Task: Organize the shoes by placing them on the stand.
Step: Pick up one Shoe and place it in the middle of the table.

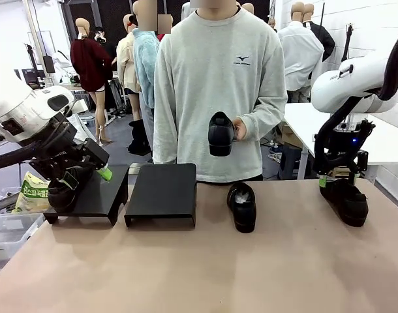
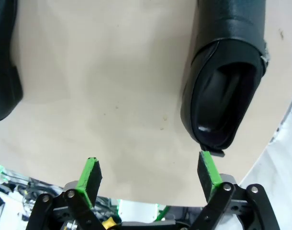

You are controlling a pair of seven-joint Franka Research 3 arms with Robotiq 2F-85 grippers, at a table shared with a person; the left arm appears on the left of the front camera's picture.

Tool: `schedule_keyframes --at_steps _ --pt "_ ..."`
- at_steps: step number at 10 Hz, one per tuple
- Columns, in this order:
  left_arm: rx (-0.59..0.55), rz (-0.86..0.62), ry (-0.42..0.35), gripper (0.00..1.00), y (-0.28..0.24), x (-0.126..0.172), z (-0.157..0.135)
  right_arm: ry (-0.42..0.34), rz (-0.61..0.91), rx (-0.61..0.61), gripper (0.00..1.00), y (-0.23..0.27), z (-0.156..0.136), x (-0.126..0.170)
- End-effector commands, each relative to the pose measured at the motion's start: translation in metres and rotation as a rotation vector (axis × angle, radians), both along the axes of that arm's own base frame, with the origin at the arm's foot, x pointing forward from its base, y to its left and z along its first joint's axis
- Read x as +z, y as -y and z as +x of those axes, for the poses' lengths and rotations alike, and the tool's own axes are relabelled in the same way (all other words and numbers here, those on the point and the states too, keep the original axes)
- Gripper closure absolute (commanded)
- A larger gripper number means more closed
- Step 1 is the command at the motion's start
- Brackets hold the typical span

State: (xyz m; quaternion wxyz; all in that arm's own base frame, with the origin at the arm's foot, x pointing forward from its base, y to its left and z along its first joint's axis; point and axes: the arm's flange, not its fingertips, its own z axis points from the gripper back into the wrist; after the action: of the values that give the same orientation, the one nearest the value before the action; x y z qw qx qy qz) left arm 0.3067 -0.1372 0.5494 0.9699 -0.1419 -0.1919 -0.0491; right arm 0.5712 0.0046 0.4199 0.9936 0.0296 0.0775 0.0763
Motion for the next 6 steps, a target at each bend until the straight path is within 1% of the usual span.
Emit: schedule_keyframes --at_steps 1,2,3,4,5,6 --pt "-0.007 -0.013 -0.005 0.0 0.0 0.0 0.0 -0.051 0.016 -0.026 0.0 0.005 0.016 -0.01" --pt "-0.007 -0.013 -0.005 0.0 0.0 0.0 0.0 -0.054 -0.01 -0.057 0.0 0.005 0.019 -0.016" --pt "-0.007 -0.013 -0.005 0.0 0.0 0.0 0.0 -0.049 -0.035 -0.118 0.0 0.003 0.022 -0.022" --pt "-0.007 -0.013 -0.005 0.0 0.0 0.0 0.0 -0.031 -0.002 -0.021 0.0 0.005 0.01 -0.016" --pt "-0.007 -0.013 -0.005 0.0 0.0 0.0 0.0 -0.031 -0.002 -0.021 0.0 0.005 0.01 -0.016" --pt "-0.007 -0.013 -0.005 0.0 0.0 0.0 0.0 -0.044 -0.01 -0.056 0.0 0.006 0.014 -0.025"
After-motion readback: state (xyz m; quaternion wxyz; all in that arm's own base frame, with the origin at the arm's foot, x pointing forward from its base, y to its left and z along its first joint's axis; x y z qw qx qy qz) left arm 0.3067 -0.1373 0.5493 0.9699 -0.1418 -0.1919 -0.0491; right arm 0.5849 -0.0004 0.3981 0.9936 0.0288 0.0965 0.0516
